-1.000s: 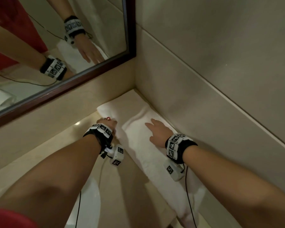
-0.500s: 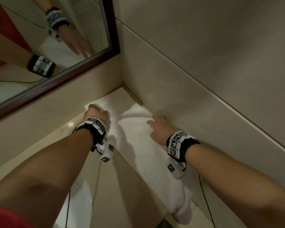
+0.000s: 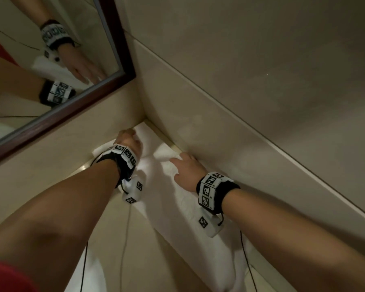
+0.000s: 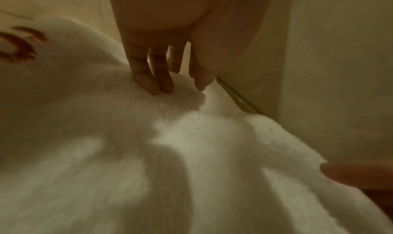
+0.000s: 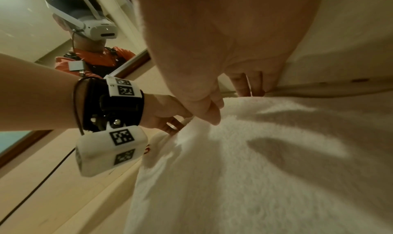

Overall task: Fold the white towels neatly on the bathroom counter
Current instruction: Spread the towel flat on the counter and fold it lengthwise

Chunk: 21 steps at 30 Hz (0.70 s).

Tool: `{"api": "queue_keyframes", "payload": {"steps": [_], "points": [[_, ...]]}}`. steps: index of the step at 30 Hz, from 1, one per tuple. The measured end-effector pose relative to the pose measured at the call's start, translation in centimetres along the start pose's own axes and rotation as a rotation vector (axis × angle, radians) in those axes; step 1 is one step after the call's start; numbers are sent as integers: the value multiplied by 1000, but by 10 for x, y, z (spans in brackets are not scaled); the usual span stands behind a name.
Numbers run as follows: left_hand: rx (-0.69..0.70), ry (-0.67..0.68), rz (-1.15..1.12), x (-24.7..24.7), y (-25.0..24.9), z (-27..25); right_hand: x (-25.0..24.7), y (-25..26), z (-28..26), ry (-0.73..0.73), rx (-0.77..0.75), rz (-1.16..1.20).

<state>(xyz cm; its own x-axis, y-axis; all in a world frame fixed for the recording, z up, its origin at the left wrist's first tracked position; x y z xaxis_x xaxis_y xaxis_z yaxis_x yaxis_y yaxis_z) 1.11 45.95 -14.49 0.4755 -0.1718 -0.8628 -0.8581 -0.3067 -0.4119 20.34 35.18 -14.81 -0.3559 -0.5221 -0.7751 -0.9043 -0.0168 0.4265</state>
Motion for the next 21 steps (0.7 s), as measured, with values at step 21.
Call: {"api": "queue_keyframes", "payload": {"steps": [21], "points": [[171, 132, 152, 32, -7, 18, -11, 10, 10, -62, 5, 73]]}}
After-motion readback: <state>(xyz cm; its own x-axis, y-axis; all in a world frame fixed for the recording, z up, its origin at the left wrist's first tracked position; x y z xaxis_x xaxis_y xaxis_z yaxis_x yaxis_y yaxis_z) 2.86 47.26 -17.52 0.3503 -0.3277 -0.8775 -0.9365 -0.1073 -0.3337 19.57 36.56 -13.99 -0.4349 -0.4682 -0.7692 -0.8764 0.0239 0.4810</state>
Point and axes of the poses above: each hand's wrist, its own z-axis towards the middle knuckle, its own x-axis out of the palm, y = z × x, the point moved 7 cm from there along z, towards the middle knuckle, and after that the axes turned 2 degrees about z, right-handed, at the moved point
